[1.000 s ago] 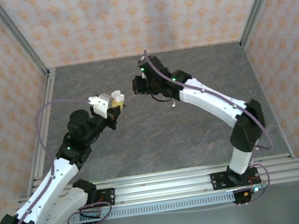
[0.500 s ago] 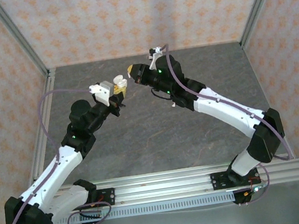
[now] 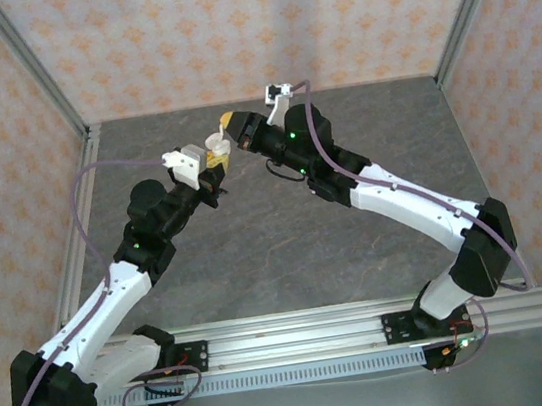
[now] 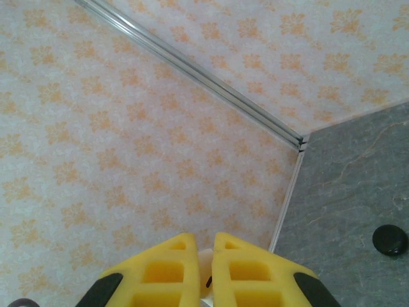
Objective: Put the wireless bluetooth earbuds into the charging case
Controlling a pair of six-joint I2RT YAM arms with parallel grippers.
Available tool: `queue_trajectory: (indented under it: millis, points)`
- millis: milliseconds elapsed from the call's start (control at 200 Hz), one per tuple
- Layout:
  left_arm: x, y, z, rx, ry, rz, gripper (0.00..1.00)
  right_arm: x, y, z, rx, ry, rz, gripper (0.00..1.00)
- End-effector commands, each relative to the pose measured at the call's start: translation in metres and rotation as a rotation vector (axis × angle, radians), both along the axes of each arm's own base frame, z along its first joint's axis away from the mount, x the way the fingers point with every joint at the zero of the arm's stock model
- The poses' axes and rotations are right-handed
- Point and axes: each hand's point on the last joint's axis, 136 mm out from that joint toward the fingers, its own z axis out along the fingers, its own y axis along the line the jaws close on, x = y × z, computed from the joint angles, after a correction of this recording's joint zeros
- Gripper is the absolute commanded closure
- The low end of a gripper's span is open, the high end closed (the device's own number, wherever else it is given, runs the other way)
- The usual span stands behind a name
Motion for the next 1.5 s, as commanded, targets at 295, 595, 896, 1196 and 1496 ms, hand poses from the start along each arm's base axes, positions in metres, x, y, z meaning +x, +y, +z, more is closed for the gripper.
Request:
queue_trajectory:
  millis: [295,595,896,1196,1496]
  points:
    - [0.002,0.002,0.034,-0.052,-0.084,0.019,1.00,-0.006,0.008,-0.008,0.002,-0.005,0.012,0.91]
    - [0.001,0.002,0.035,-0.052,-0.088,0.018,1.00,-0.003,0.008,-0.019,-0.029,0.012,-0.003,0.91]
    - [0.001,0.002,0.035,-0.051,-0.088,0.022,1.00,-0.002,0.007,-0.026,-0.041,0.026,-0.010,0.91]
    - [0.002,0.002,0.038,-0.054,-0.096,0.022,1.00,-0.002,0.006,-0.037,-0.070,0.051,-0.019,0.91]
    - [0.001,0.002,0.040,-0.055,-0.101,0.019,1.00,-0.001,0.006,-0.043,-0.099,0.079,-0.023,0.91]
